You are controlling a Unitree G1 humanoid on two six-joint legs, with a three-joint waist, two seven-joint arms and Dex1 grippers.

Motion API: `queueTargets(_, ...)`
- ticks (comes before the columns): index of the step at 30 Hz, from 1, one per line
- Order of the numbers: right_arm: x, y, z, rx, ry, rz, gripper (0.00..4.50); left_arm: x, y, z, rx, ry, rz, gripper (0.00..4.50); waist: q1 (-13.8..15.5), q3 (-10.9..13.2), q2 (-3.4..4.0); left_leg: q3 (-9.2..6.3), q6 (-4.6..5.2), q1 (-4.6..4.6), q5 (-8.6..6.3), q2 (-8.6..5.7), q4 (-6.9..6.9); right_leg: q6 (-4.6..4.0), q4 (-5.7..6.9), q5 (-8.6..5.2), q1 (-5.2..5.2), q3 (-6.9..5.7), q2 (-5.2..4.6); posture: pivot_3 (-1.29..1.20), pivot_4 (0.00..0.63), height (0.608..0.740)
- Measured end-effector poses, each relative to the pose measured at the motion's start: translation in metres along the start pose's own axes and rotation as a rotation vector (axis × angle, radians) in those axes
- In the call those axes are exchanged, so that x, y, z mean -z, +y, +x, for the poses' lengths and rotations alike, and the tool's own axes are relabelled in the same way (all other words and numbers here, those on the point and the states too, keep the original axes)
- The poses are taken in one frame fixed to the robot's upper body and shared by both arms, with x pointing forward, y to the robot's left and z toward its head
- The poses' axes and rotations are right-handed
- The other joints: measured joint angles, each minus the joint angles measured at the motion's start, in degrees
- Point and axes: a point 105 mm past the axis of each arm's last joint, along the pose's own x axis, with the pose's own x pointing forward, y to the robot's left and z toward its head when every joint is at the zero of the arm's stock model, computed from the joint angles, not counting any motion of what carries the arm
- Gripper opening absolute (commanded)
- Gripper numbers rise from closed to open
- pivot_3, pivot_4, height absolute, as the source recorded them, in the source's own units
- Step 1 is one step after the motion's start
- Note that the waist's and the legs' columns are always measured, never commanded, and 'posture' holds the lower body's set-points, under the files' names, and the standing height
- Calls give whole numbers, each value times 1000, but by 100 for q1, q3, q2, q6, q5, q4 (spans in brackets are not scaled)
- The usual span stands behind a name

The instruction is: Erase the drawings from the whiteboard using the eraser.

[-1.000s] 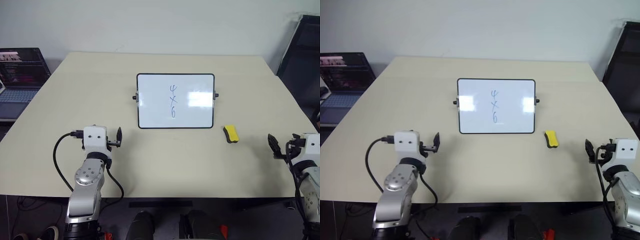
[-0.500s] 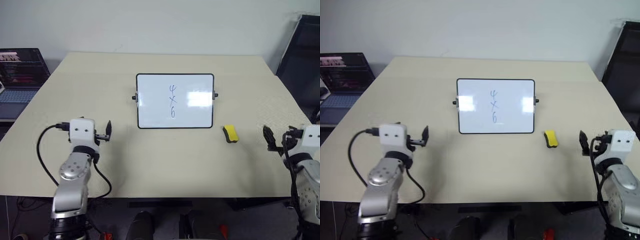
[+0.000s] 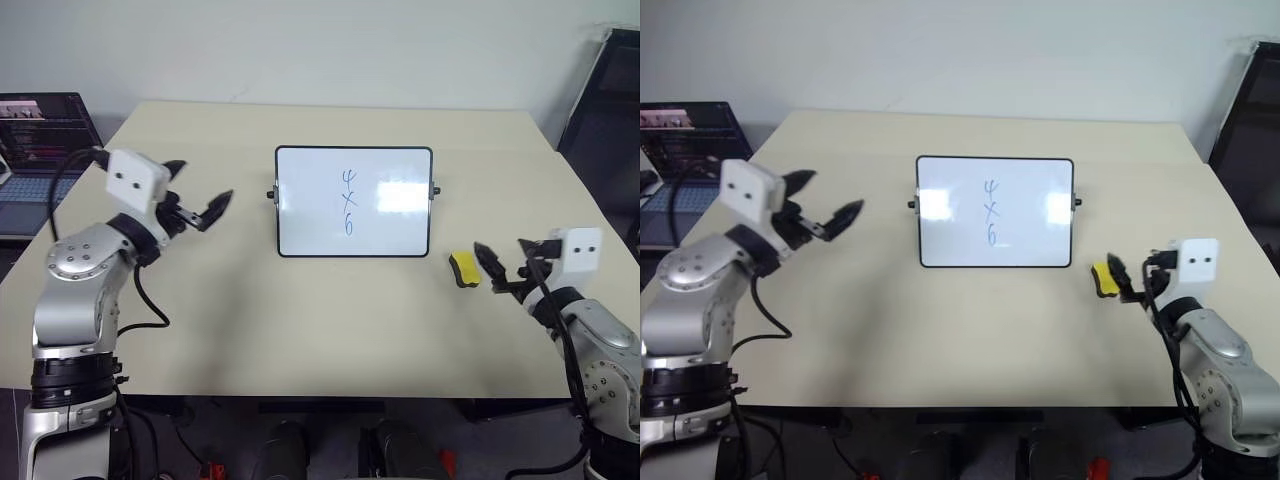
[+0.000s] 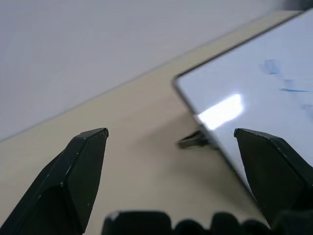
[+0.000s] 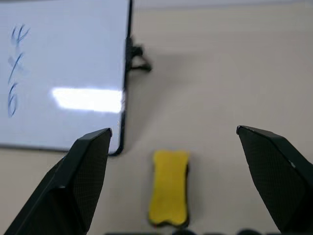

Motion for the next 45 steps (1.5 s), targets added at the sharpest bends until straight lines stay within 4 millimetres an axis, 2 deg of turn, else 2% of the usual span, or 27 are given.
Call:
queueTargets(4, 1, 7, 5, -15, 34, 8, 4475, 6, -34, 10, 215, 31, -65, 4500, -9, 2, -1, -2, 0, -1, 0, 6, 0, -2, 3, -1, -4, 1, 6, 0, 150, 740)
queueTargets(8, -2, 18, 18, -39, 52, -20, 4475, -11, -62, 20, 419, -1, -45, 4500, -16, 4, -3, 7, 0, -1, 0, 3, 1, -1, 2, -1, -6, 0, 10, 0, 150, 740)
queueTargets(13, 13, 2, 36, 58, 124, 20, 4475, -23, -94, 23, 619, -41, -48, 4500, -9, 4, -3, 8, 2, -20, -1, 0, 1, -1, 4, 0, -27, 2, 10, 0, 150, 740)
queueTargets(16, 16, 1, 45, 83, 141, 10, 4475, -31, -107, 29, 700, -73, -37, 4500, -5, 4, -3, 4, 2, -43, -1, 2, 7, -1, 8, 0, -47, 1, 28, 0, 150, 740)
queueTargets(21, 21, -1, 54, 121, 147, -9, 4475, -31, -117, 42, 782, -90, -25, 4500, -4, 4, -2, 5, 2, -47, -1, 0, 7, -22, 6, 13, -50, -1, 29, 0, 150, 740)
queueTargets(26, 27, -1, 56, 133, 160, -8, 4475, -34, -121, 52, 791, -120, -27, 4500, -12, 4, -2, 3, 3, -52, -1, 2, 7, -24, 6, 14, -54, -1, 31, 0, 150, 740)
queueTargets(40, 42, 8, 56, 108, 195, -1, 4475, -29, -122, 54, 809, -105, 8, 4500, -13, 4, -2, 1, 3, -53, -1, 1, 9, -24, 7, 15, -53, -3, 32, 0, 150, 740)
queueTargets(43, 42, 8, 56, 109, 197, -1, 3866, -29, -121, 54, 808, -109, 14, 4500, -12, 4, -2, 1, 3, -53, -1, 2, 8, -24, 7, 15, -53, -3, 32, 0, 150, 740)
queueTargets(45, 42, 8, 56, 110, 197, -1, 3216, -29, -121, 54, 807, -109, 15, 4500, -12, 4, -2, 1, 3, -53, -1, 2, 9, -25, 7, 15, -53, -3, 32, 0, 150, 740)
